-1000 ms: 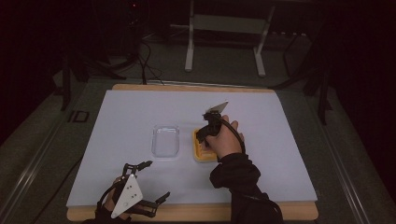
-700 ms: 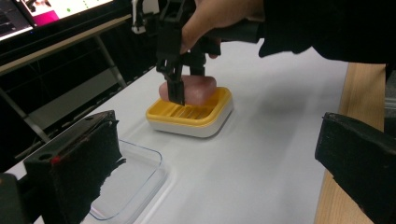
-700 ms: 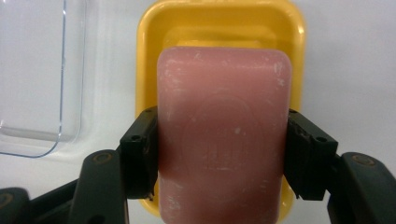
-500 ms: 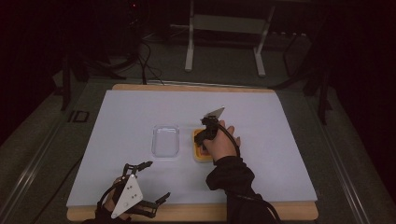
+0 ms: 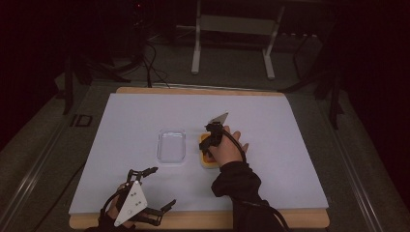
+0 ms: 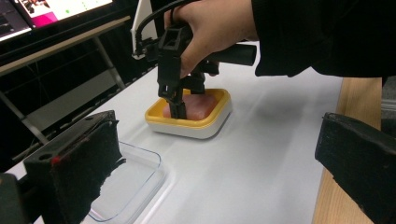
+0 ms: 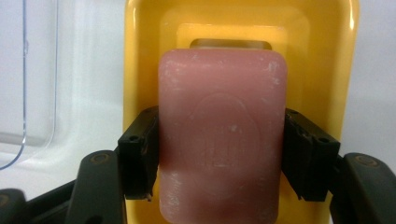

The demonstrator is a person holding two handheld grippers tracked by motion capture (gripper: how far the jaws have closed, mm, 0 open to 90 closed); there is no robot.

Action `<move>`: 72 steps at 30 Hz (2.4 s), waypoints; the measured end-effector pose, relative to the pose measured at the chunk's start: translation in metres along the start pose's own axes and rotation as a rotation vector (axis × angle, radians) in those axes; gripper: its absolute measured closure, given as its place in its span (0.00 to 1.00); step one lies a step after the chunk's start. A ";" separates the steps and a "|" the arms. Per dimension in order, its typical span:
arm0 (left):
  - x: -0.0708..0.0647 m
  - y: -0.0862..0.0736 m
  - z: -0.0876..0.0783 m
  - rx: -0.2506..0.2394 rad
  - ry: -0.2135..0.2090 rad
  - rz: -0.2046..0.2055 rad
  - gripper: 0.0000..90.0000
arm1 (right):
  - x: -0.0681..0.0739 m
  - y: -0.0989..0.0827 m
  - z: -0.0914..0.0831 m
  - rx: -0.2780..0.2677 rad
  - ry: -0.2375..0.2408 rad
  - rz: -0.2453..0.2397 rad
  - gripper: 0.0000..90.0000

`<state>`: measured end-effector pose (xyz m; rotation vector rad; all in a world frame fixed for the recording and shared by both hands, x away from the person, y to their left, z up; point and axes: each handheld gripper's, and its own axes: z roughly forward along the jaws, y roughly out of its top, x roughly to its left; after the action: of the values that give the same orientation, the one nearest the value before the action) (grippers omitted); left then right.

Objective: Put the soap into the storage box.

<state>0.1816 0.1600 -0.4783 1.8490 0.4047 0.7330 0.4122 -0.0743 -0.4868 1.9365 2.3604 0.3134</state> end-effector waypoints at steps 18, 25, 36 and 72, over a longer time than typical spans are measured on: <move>0.001 0.000 0.001 -0.004 -0.016 -0.010 0.01 | -0.016 -0.001 -0.054 -0.155 0.069 -0.196 0.30; 0.001 0.000 0.001 -0.005 -0.018 -0.015 0.01 | -0.033 -0.007 -0.069 -0.196 0.118 -0.343 0.26; 0.001 -0.001 0.002 -0.004 -0.016 -0.017 0.01 | -0.074 -0.025 -0.083 -0.290 0.208 -0.445 0.26; 0.000 -0.001 0.003 0.004 -0.012 -0.009 0.01 | -0.168 -0.105 -0.061 -0.441 0.234 -0.474 0.27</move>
<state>0.1836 0.1582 -0.4798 1.8535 0.4067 0.7151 0.3344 -0.2646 -0.4612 1.1652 2.5101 0.9600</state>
